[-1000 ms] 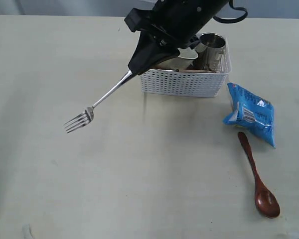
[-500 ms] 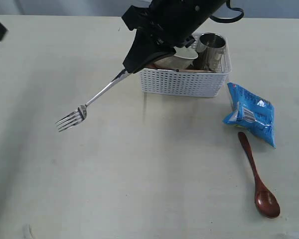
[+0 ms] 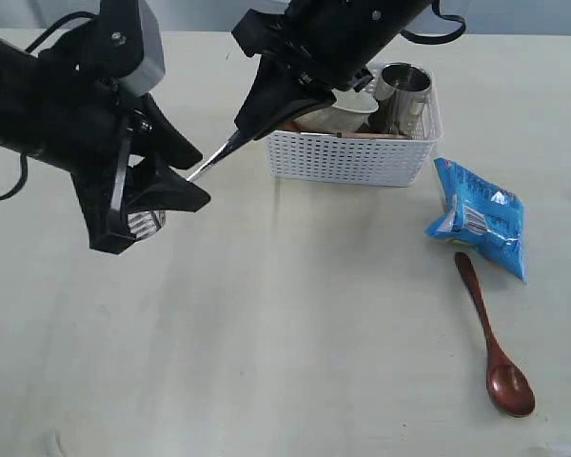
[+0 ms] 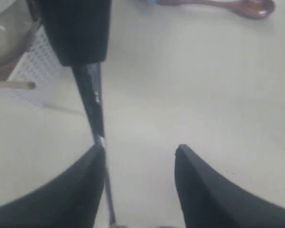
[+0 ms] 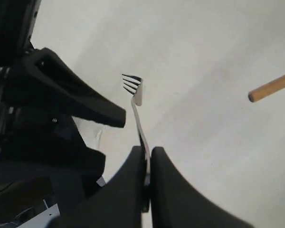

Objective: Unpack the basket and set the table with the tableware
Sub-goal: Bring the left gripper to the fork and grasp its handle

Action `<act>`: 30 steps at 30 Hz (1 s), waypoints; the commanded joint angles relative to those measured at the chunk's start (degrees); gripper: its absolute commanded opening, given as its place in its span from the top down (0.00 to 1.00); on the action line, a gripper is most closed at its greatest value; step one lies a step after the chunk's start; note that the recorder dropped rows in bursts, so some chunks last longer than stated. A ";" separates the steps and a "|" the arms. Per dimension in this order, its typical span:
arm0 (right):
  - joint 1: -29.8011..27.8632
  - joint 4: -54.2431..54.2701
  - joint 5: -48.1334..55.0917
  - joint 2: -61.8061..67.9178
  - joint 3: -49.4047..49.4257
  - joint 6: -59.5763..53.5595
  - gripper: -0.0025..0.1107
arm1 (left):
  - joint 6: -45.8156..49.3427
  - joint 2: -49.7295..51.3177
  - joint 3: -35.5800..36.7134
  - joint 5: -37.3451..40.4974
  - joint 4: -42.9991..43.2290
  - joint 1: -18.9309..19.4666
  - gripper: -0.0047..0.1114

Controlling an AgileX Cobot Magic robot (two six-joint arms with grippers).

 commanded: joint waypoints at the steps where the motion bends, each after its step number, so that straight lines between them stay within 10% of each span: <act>1: -0.01 1.08 -0.01 -0.16 0.23 0.12 0.98 | 1.00 -0.03 0.64 -8.60 -1.64 -1.20 0.57; 20: -0.01 1.16 -0.01 -0.16 0.23 0.55 0.98 | 0.57 7.96 0.53 -14.15 -5.61 -6.81 0.60; 30: -0.01 1.16 -0.01 -0.16 0.23 0.56 0.98 | -1.46 7.96 0.53 -12.72 -5.73 -7.03 0.96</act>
